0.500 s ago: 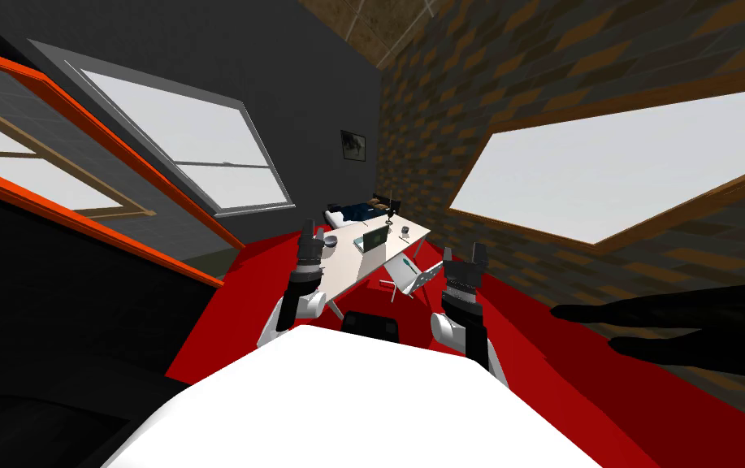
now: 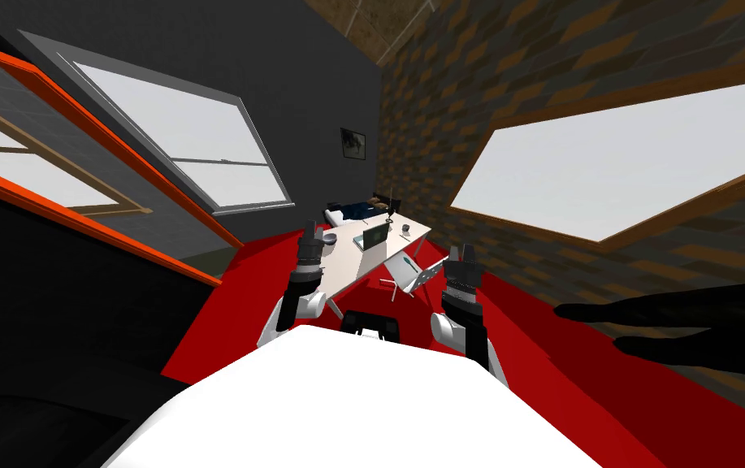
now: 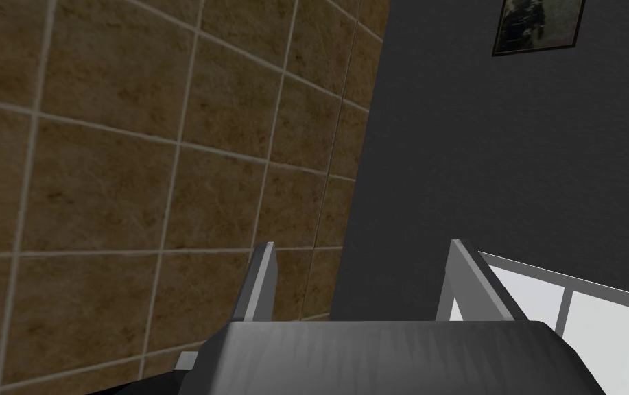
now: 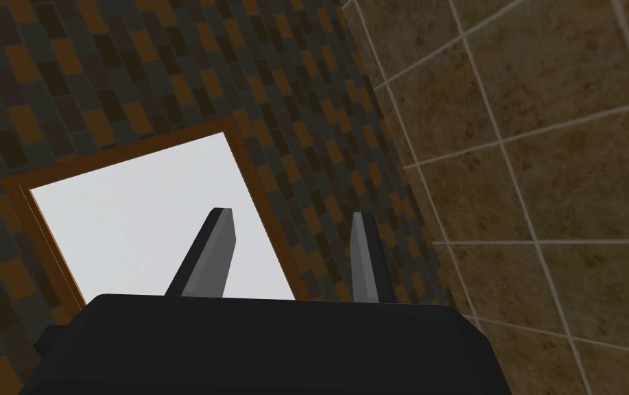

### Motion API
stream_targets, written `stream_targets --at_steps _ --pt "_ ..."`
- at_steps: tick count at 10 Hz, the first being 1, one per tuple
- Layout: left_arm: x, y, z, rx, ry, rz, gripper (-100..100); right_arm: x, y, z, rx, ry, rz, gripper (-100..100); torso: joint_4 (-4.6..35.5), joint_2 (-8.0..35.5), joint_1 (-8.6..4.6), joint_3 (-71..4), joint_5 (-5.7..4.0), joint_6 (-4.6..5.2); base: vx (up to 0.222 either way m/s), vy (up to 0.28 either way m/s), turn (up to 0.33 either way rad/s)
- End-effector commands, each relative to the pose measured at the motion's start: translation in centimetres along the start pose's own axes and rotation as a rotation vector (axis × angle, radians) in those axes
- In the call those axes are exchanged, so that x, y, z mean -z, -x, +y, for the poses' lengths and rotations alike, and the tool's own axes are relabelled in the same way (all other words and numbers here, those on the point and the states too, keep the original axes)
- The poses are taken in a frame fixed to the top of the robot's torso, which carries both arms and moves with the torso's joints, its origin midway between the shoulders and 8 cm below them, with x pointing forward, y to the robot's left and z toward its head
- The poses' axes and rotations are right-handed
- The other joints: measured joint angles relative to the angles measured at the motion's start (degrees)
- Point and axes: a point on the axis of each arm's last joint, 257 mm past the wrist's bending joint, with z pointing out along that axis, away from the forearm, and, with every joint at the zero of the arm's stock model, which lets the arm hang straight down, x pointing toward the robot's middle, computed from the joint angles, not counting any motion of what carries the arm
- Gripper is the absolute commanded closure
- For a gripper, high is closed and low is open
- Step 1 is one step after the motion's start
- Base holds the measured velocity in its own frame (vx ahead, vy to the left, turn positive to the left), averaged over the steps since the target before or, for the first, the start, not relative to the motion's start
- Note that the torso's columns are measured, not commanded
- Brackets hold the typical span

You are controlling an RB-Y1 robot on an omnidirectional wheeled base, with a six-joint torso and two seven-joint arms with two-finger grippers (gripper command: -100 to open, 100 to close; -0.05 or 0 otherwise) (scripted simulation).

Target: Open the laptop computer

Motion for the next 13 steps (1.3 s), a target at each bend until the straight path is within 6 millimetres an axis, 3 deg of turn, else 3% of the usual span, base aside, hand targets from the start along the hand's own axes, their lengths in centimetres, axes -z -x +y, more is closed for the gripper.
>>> stream_targets --at_steps 1,4,5,6,9,13 --pt "0.0 0.0 0.0 0.000 0.000 0.000 0 0.0 0.0 0.0 0.000 0.000 0.000 0 4.23 4.24 0.00 -8.44 0.00 0.00 0.000 0.000 0.000" --pt "0.0 0.0 0.0 0.000 0.000 0.000 0 0.0 0.0 0.0 0.000 0.000 0.000 0 16.92 16.93 0.00 -33.81 0.00 0.00 0.000 0.000 0.000" --pt "0.0 -0.5 0.5 -0.022 0.004 0.039 -100 0.0 0.0 0.0 0.000 0.000 0.000 0 21.14 21.16 0.00 -42.27 0.00 0.00 -0.017 -0.023 -0.033" --pt "0.0 -0.7 1.1 -0.041 0.010 0.067 -100 0.0 0.0 0.0 0.000 0.000 0.000 0 23.05 23.16 -0.05 -46.18 -0.01 0.01 -0.039 -0.047 -0.050" --pt "-0.2 -1.1 3.7 -0.114 0.044 0.140 -100 0.0 0.0 0.0 0.000 -0.001 0.000 0 23.83 23.89 0.00 -47.59 0.00 0.00 -0.057 -0.045 -0.070" --pt "-1.2 0.2 8.6 -0.232 0.125 0.182 -100 0.0 0.0 0.0 0.000 -0.001 0.000 0 23.83 23.84 -0.03 -47.64 -0.01 0.00 -0.070 -0.060 -0.124"
